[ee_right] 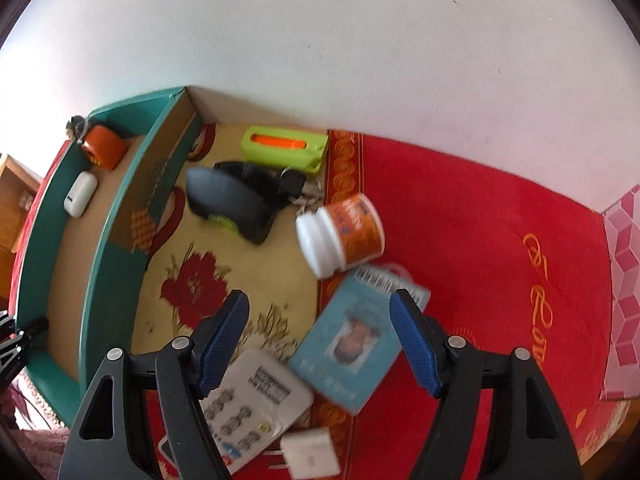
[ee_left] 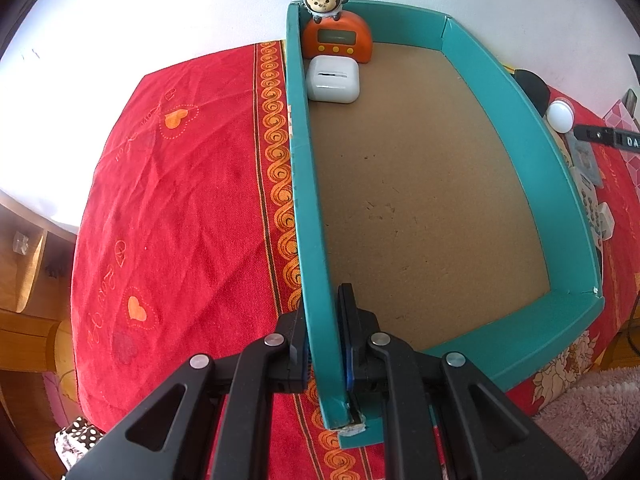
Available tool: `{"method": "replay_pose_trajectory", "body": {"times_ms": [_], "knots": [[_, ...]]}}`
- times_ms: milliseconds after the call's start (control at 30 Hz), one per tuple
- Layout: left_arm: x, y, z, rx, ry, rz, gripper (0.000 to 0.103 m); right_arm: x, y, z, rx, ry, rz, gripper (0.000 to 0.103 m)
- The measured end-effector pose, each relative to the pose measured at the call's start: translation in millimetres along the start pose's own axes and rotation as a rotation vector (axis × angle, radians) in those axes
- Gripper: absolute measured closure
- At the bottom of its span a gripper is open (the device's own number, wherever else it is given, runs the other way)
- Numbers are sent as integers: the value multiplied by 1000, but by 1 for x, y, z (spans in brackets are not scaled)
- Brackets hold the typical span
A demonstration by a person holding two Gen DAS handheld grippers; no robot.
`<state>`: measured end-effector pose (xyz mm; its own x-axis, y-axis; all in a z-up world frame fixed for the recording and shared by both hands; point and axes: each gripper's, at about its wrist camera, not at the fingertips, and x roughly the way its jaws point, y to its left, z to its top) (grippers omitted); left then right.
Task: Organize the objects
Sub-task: 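Move the right gripper back toward the white ball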
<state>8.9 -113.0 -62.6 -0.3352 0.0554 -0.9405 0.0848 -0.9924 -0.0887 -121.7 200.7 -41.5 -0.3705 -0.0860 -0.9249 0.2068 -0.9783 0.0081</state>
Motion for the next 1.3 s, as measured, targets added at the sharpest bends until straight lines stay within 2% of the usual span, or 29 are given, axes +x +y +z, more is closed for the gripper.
{"method": "replay_pose_trajectory", "body": {"times_ms": [300, 433, 533, 700, 833, 1000, 1133, 1200, 1300], "knots": [[1, 2, 1, -3, -1, 5, 93, 8, -7, 12, -77, -6, -31, 28], [1, 2, 0, -3, -2, 4, 93, 8, -14, 12, -72, -5, -5, 29], [2, 2, 1, -4, -3, 5, 93, 10, -21, 11, -59, 3, 27, 34], [1, 3, 0, -7, -4, 7, 93, 12, -25, 7, -63, 13, 35, 48], [1, 3, -2, -9, -5, 8, 93, 9, -31, 4, -28, 6, 84, 53], [0, 3, -3, -12, -5, 8, 93, 0, -41, 0, 54, -5, 216, 54], [1, 3, -3, -15, -6, 8, 93, 1, -49, -1, 90, 8, 225, 54], [1, 3, -3, -15, -6, 9, 93, 5, -53, 5, 117, 15, 237, 54], [1, 2, -3, -19, -7, 9, 93, 8, -79, 27, 187, 14, 285, 54]]}}
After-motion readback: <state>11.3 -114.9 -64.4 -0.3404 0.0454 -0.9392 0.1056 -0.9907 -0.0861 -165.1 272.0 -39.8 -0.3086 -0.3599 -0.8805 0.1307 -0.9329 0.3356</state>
